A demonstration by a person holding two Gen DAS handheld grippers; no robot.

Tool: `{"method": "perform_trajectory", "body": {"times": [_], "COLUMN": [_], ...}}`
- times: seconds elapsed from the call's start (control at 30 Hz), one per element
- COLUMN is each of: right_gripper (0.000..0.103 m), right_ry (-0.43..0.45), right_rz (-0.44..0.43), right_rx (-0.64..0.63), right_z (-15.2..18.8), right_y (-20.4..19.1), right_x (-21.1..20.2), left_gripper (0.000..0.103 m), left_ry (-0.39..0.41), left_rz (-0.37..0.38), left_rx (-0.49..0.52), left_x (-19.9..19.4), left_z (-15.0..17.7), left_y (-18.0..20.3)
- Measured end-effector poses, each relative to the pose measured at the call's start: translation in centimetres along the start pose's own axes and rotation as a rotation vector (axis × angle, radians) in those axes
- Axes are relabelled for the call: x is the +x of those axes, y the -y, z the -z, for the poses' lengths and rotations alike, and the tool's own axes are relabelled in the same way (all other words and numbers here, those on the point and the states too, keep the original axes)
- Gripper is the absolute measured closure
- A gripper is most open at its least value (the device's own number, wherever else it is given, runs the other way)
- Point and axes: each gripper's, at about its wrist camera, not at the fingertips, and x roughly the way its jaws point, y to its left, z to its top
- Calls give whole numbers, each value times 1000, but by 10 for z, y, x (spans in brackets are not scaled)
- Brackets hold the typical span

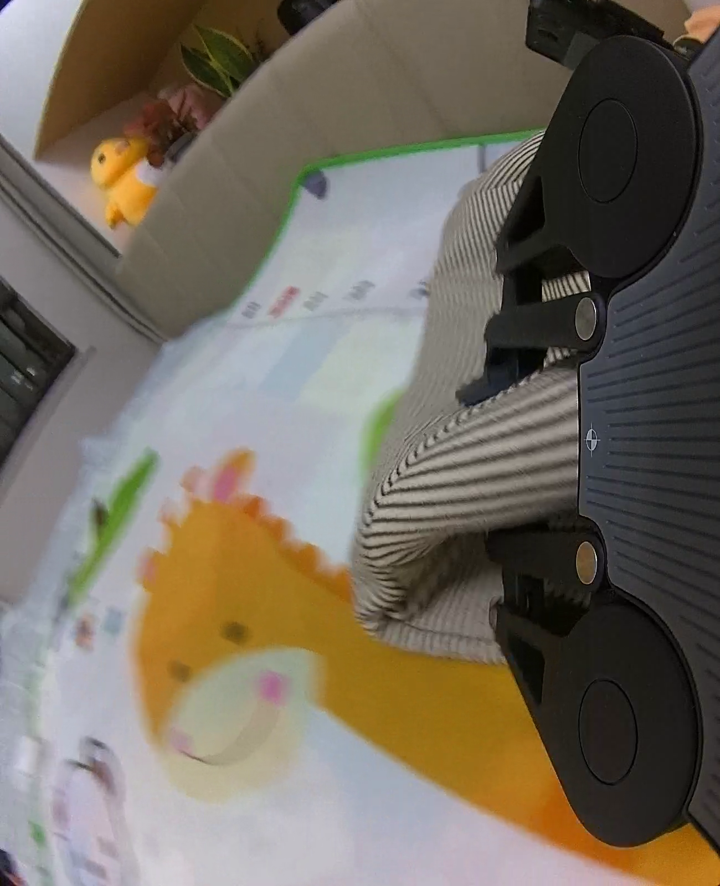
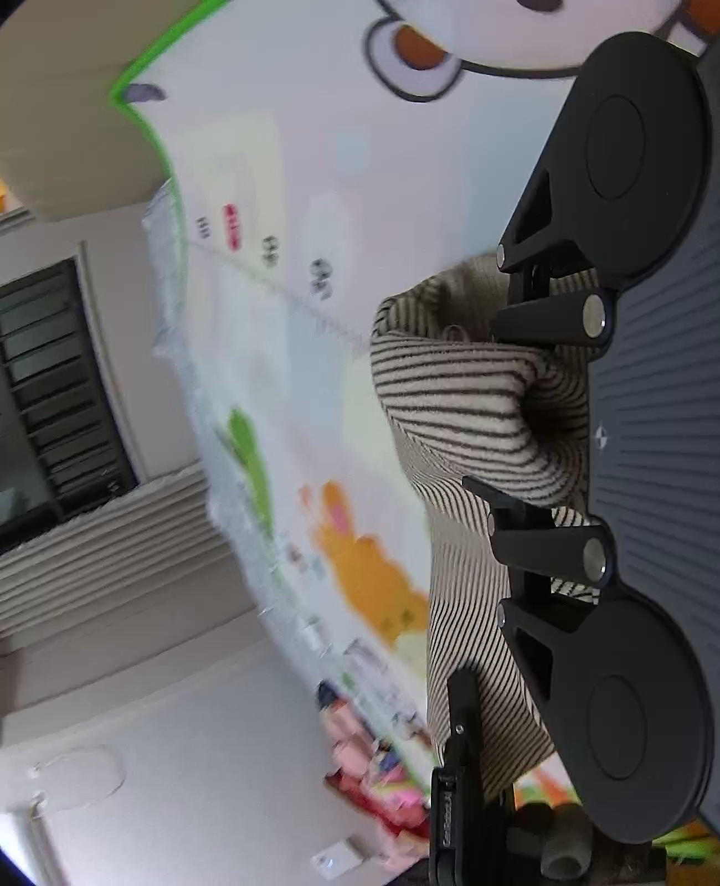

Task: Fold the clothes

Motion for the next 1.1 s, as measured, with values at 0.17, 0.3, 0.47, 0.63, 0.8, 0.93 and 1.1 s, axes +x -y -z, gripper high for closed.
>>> {"method": "perform_trajectory", "body": {"times": [0.17, 0.3, 0.47, 0.63, 0.8, 0.93, 1.1], "right_gripper": [76, 76, 74, 67, 72, 72, 65], "right_ry": [2, -8, -32, -48, -17, 30, -33], "right_rz": [-57, -77, -47, -4, -11, 20, 62], "right_rx": [3, 5, 12, -6, -51, -133, -125], "right_z": [14, 32, 57, 81, 68, 54, 65], "right_y": [-4, -6, -6, 4, -7, -15, -3], "right_x": [-44, -67, -69, -57, -64, -58, -41], "left_gripper": [77, 77, 77, 66, 68, 72, 71], "left_ry": [39, -1, -26, -31, -17, 41, 54], "left_rz": [63, 73, 52, -46, -36, -31, -89], "left_rx": [57, 84, 88, 147, 127, 174, 230], "left_x": [-36, -58, -67, -55, -61, -63, -50], "left_z": [7, 36, 65, 84, 86, 73, 69], "left_y": [20, 25, 22, 10, 2, 19, 24]}}
